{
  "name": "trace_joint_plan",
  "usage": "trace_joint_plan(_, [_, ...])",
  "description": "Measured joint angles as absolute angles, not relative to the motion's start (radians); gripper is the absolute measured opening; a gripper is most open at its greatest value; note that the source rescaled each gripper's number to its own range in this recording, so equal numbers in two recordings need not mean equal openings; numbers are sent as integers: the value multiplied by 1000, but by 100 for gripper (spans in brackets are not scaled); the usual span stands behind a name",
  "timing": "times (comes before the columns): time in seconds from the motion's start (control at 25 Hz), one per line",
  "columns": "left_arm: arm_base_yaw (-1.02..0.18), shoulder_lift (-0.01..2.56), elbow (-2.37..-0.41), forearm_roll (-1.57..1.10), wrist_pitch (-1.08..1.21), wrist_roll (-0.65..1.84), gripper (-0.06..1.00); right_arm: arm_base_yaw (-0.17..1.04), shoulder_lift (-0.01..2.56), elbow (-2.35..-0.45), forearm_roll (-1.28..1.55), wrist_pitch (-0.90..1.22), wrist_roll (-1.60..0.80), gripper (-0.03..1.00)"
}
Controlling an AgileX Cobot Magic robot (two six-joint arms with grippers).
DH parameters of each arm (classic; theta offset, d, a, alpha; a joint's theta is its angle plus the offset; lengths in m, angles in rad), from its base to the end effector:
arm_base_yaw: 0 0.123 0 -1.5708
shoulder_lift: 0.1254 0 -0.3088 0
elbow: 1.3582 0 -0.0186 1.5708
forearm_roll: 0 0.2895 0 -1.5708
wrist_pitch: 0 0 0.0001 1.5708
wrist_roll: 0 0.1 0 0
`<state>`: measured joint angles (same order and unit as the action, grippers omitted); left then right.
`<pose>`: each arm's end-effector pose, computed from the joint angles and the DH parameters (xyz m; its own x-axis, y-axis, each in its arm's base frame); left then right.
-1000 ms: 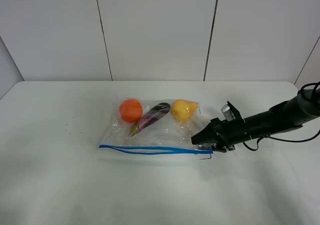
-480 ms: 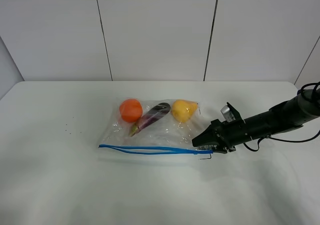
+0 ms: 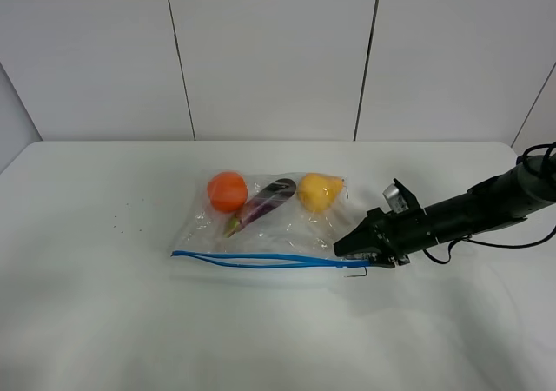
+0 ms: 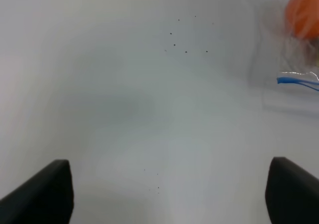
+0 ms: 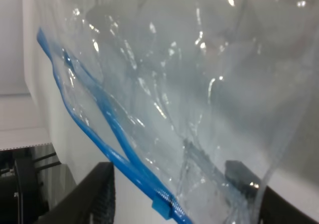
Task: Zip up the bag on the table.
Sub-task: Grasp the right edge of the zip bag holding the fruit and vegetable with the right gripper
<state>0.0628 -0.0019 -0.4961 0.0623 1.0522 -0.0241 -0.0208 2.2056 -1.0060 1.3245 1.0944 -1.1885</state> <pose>0.0134 0.0063 0.2915 -0.4493 -0.0214 -0.8931 -0.1078 0.9937 0.0304 0.3601 0.0788 0.0448 -0.9921 -0.0397 -0.1193 -0.1229 0.5063 0.8536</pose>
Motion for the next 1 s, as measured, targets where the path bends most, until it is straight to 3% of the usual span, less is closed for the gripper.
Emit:
trace_joint_plan(0.36, [63,-2,-496,62,1052,-24,100,-21,2206,-1006,1321,1096,-1187,54])
trace_joint_plan(0.64, [63,-2,-496,62,1052,-24,100,-21,2206,-1006,1320,1085,-1173,37])
trace_joint_plan(1.0, [63,-2,-496,62,1052,-24,100,-21,2206,-1006,1319,1064,-1167,36])
